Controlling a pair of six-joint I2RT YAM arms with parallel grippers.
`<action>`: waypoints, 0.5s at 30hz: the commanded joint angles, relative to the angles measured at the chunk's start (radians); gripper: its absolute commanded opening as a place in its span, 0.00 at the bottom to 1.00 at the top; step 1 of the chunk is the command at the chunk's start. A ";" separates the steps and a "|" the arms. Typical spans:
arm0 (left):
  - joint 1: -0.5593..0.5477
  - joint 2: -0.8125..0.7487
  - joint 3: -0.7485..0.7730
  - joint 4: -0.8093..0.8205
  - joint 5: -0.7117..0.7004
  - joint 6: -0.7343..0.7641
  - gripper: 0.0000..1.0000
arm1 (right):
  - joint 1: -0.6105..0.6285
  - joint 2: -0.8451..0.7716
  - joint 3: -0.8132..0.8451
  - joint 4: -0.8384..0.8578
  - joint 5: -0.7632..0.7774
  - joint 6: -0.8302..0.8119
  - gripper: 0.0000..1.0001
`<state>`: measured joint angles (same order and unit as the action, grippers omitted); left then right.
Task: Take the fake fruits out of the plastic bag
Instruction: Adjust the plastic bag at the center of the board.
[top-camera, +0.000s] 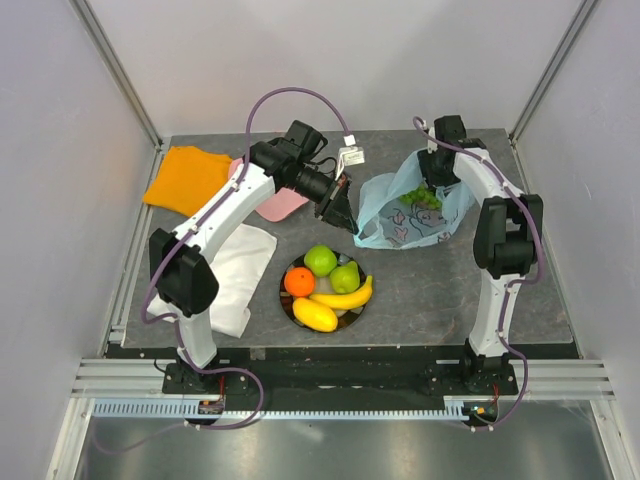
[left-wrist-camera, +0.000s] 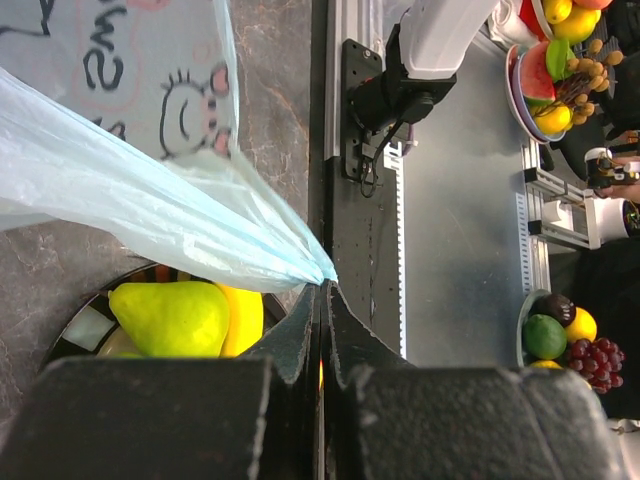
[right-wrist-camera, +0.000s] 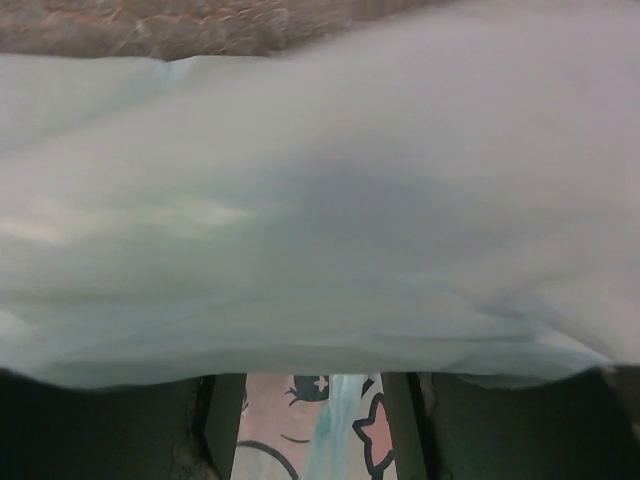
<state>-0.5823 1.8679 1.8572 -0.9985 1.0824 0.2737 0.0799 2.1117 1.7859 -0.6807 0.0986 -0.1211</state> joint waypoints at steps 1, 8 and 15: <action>-0.008 -0.032 0.002 -0.002 0.034 0.009 0.02 | -0.031 0.043 0.047 0.044 0.099 0.038 0.61; -0.021 -0.021 0.000 -0.003 0.040 0.005 0.02 | -0.051 0.085 0.073 0.050 0.136 0.006 0.63; -0.030 -0.007 0.019 -0.005 0.008 0.009 0.02 | -0.075 -0.027 0.010 0.024 0.089 -0.008 0.00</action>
<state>-0.5991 1.8683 1.8572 -0.9955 1.0801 0.2737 0.0250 2.1895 1.8126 -0.6579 0.1879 -0.1280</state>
